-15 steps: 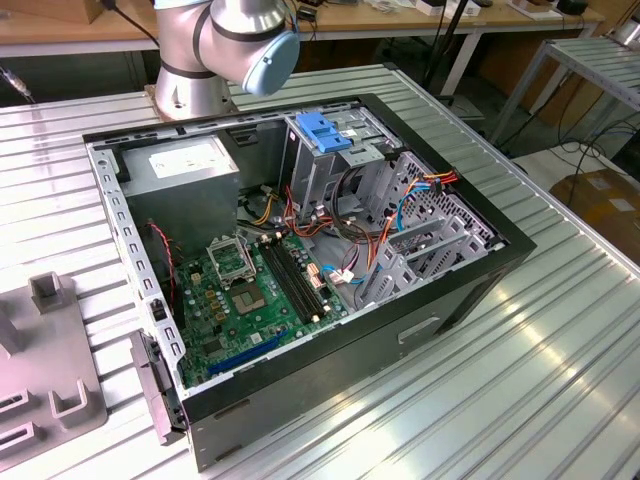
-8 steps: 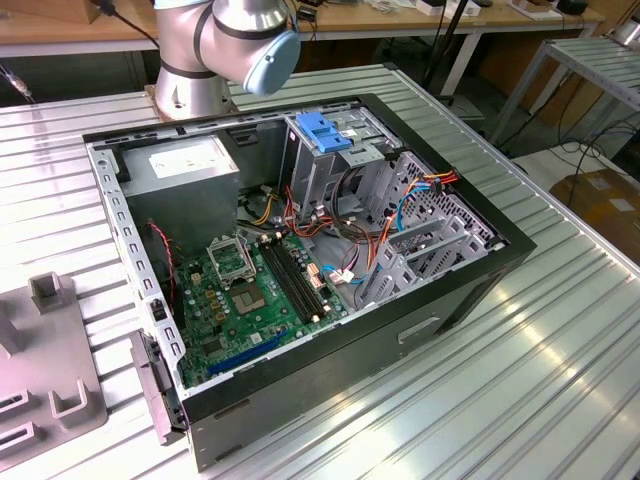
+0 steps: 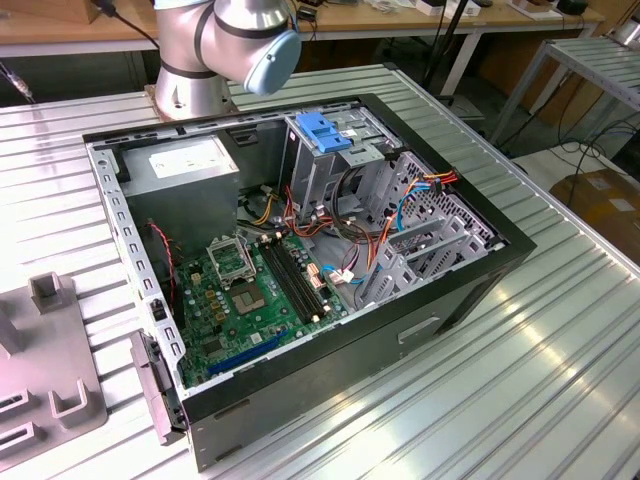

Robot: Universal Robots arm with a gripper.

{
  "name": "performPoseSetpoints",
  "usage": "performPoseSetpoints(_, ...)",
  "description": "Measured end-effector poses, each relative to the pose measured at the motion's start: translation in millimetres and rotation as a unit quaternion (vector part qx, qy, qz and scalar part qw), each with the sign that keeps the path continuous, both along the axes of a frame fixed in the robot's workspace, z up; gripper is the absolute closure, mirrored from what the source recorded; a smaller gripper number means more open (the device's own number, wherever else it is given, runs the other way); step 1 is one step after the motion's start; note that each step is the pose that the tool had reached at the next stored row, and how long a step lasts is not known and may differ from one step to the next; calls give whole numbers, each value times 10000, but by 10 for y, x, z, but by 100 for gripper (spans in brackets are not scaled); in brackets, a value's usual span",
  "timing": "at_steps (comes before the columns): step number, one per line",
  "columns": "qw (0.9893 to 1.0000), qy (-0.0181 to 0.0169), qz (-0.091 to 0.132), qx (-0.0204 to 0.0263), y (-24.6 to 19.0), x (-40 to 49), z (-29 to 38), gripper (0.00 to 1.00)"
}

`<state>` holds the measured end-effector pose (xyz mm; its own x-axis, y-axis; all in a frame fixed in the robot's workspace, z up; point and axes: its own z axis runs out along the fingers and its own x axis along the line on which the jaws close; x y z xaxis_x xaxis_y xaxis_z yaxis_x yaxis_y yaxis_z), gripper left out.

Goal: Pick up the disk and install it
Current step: 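Pick up the disk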

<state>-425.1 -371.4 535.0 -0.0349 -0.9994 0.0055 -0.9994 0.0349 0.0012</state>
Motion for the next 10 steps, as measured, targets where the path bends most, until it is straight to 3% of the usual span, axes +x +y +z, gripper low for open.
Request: performPoseSetpoints(10,10000,0,0,0,0,288,0,63)
